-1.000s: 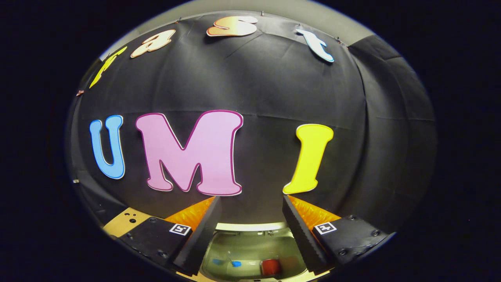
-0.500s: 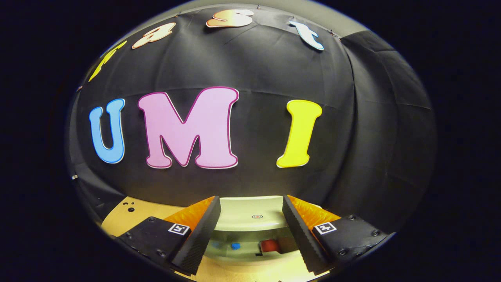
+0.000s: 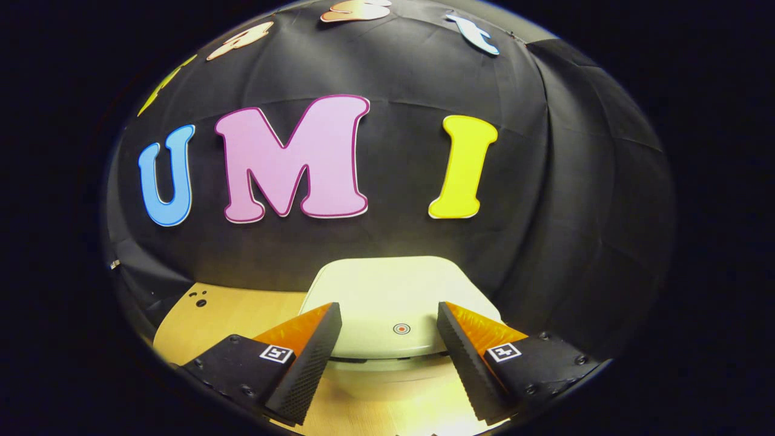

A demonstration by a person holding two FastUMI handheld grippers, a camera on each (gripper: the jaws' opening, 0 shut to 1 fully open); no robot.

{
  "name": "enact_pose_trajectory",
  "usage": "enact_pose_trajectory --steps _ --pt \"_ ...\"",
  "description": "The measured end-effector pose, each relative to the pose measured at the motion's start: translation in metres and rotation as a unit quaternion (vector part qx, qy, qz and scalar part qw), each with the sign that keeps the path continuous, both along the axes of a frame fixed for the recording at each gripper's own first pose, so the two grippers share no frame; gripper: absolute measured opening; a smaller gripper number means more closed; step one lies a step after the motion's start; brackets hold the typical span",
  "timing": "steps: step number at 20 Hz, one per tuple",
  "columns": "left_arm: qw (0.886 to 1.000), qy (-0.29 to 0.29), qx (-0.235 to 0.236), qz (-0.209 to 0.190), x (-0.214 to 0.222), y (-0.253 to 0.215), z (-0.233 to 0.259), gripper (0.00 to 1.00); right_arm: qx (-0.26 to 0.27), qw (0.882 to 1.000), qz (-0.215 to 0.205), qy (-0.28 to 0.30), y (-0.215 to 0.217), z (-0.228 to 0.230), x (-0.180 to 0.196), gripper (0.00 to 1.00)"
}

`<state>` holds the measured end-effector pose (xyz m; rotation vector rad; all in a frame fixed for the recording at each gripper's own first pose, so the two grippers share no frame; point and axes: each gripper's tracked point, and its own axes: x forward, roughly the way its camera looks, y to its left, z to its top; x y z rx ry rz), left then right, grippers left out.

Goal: Press the lid of the desktop garbage bin to open it, pick up the crumpled paper on the desktop and throw it into the bin, then pick up the pop can on the desktop and drop it into the bin, and finally close the garbage bin lid.

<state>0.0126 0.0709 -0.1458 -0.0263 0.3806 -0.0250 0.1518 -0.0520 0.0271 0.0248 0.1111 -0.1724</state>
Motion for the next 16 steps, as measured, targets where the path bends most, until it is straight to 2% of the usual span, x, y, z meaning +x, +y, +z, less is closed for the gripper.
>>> enact_pose_trajectory --steps 7,9,13,16 --pt "1.000 0.002 -0.009 0.001 0.008 0.007 -0.003 0.96 0.010 0.999 0.023 0.030 0.003 -0.006 0.010 1.00" --pt "1.000 -0.003 -0.006 -0.002 0.013 0.008 0.001 0.96 -0.005 0.999 0.028 0.037 0.003 -0.011 0.008 1.00" --pt "1.000 -0.015 -0.004 -0.006 0.018 0.007 0.009 0.99 0.003 0.999 0.028 0.022 0.003 -0.008 0.007 1.00" --pt "0.999 -0.033 -0.005 -0.005 0.020 0.006 0.024 0.96 -0.010 0.999 0.030 0.010 0.005 -0.004 0.006 1.00"
